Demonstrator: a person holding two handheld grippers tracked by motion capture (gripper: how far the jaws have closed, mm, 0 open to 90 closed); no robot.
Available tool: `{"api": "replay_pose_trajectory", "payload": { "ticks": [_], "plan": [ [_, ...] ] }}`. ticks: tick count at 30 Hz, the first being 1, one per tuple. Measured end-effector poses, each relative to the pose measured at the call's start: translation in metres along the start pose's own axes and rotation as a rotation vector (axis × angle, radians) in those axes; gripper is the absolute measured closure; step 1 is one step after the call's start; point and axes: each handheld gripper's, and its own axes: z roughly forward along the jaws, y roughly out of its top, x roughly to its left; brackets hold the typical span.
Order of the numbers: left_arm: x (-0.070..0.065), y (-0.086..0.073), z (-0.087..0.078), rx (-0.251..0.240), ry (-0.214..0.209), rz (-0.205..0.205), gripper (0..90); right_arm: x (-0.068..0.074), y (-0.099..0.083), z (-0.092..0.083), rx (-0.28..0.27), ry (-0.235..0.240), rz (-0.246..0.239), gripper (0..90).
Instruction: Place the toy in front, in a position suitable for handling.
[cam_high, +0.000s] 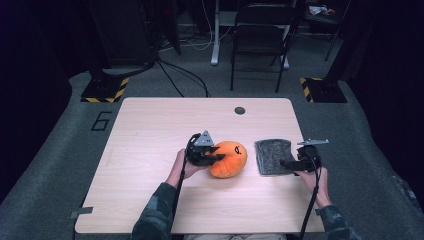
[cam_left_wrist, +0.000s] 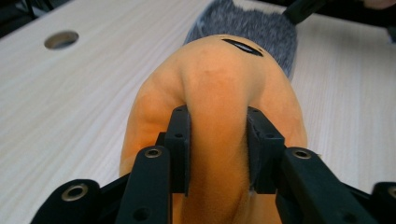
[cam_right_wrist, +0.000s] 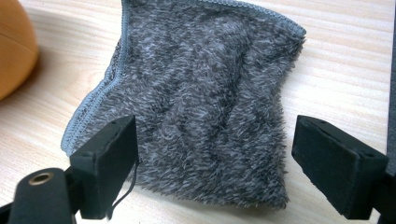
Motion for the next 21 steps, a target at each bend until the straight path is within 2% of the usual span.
{"api": "replay_pose_trajectory", "payload": {
  "ticks": [3,6,7,8,9,11,12,13,14,15,16,20,21],
  "plan": [
    [0.003,-0.002,-0.001,-0.012,0.0,-0.023,62.4,0.001,0.0,0.0,0.004,-0.002,0.007,13.8],
    [0.004,-0.002,-0.003,-0.019,0.016,-0.043,50.6,0.001,0.0,0.0,0.008,-0.004,0.007,13.7],
    [0.004,-0.001,-0.004,-0.014,0.011,-0.042,46.1,0.0,0.0,0.0,0.004,-0.006,-0.009,13.7],
    [0.003,0.0,-0.005,-0.026,0.023,-0.049,42.6,0.0,0.0,0.0,0.003,-0.004,-0.022,13.7],
    [0.002,0.001,-0.007,-0.03,0.035,-0.052,38.0,0.001,0.001,0.0,0.004,-0.003,-0.007,13.7],
    [0.0,0.005,-0.012,-0.06,0.038,-0.063,31.1,0.001,0.001,0.0,0.006,-0.002,-0.006,13.7],
    [-0.002,0.006,-0.014,-0.067,0.053,-0.065,28.0,0.001,0.002,0.0,0.002,-0.002,-0.016,13.7],
    [-0.003,0.007,-0.017,-0.067,0.06,-0.064,26.4,0.001,0.002,-0.001,0.008,-0.003,-0.006,13.7],
    [-0.004,0.007,-0.02,-0.08,0.077,-0.078,23.8,0.0,0.002,-0.001,0.005,-0.002,-0.014,13.7],
    [-0.004,0.007,-0.022,-0.083,0.076,-0.084,21.7,0.0,0.003,-0.001,0.001,-0.004,-0.021,13.7],
    [-0.005,0.006,-0.024,-0.084,0.098,-0.088,21.4,0.0,0.003,0.0,0.0,-0.003,-0.022,13.7],
    [-0.01,-0.003,-0.034,-0.113,0.17,-0.181,16.3,0.004,0.007,0.0,0.001,-0.002,-0.015,13.7],
    [-0.011,-0.005,-0.036,-0.119,0.191,-0.189,15.4,0.004,0.008,0.001,-0.003,-0.002,-0.02,13.7]
  ]
}}
